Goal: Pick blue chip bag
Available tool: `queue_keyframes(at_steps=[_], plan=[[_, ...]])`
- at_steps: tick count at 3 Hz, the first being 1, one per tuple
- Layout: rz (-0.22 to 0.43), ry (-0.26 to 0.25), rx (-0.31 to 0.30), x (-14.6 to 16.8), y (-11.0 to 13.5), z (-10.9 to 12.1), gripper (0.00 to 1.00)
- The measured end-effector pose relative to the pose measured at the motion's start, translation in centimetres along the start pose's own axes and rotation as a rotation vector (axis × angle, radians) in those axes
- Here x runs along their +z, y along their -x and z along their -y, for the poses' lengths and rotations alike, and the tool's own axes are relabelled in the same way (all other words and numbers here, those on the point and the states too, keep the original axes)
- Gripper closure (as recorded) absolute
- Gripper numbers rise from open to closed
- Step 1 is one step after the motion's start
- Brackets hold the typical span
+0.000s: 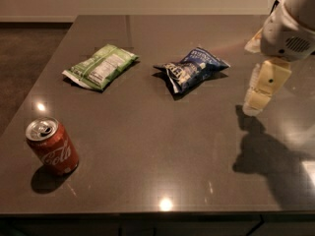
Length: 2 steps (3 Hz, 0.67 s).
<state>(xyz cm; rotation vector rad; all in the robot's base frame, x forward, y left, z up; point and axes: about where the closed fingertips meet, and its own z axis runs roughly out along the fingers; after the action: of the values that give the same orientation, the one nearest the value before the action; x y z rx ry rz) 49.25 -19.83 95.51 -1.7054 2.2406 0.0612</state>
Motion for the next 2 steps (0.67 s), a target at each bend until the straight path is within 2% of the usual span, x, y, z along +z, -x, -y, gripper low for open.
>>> queue_keyframes(at_steps=[1, 2], plan=[[0.035, 0.007, 0.010, 2.3, 1.3, 3.3, 0.00], [0.068, -0.013, -0.020, 4.9, 2.6, 6.6, 0.00]])
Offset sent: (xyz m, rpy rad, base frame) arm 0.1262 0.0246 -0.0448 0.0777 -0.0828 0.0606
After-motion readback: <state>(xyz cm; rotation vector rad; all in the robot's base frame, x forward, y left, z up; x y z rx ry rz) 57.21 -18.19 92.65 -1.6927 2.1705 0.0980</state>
